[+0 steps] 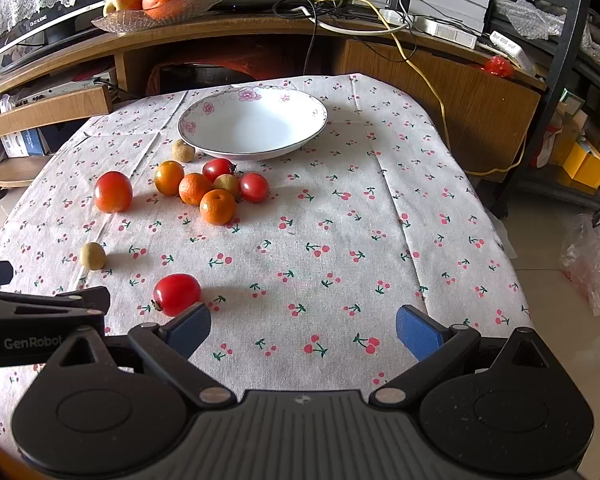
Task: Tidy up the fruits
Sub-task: 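Move both tools toward the fruits on the tablecloth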
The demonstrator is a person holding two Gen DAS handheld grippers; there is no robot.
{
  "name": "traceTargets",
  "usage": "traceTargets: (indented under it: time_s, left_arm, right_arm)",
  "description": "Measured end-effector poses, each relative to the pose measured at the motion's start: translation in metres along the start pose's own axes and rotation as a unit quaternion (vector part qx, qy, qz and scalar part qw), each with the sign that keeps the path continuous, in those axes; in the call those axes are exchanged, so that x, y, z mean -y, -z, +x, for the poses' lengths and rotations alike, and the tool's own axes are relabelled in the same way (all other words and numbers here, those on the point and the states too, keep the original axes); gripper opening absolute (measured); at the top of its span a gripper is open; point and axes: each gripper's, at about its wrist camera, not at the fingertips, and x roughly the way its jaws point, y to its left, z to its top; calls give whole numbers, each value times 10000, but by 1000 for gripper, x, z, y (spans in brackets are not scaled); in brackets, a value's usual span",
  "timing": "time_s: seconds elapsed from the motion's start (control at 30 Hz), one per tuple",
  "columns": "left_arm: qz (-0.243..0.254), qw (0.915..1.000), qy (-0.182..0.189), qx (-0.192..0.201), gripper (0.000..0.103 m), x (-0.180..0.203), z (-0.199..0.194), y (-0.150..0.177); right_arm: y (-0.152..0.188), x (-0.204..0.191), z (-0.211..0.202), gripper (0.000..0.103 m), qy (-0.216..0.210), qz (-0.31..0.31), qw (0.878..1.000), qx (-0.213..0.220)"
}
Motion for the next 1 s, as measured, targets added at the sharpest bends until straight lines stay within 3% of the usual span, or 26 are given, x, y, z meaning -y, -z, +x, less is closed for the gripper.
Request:
traceTargets:
  time_s: [1.0]
  left_arm:
    - [121,9995,-262,-106,101,-6,6,2]
  right_arm:
    - [0,-16,11,89,-358,-199,9990,-181]
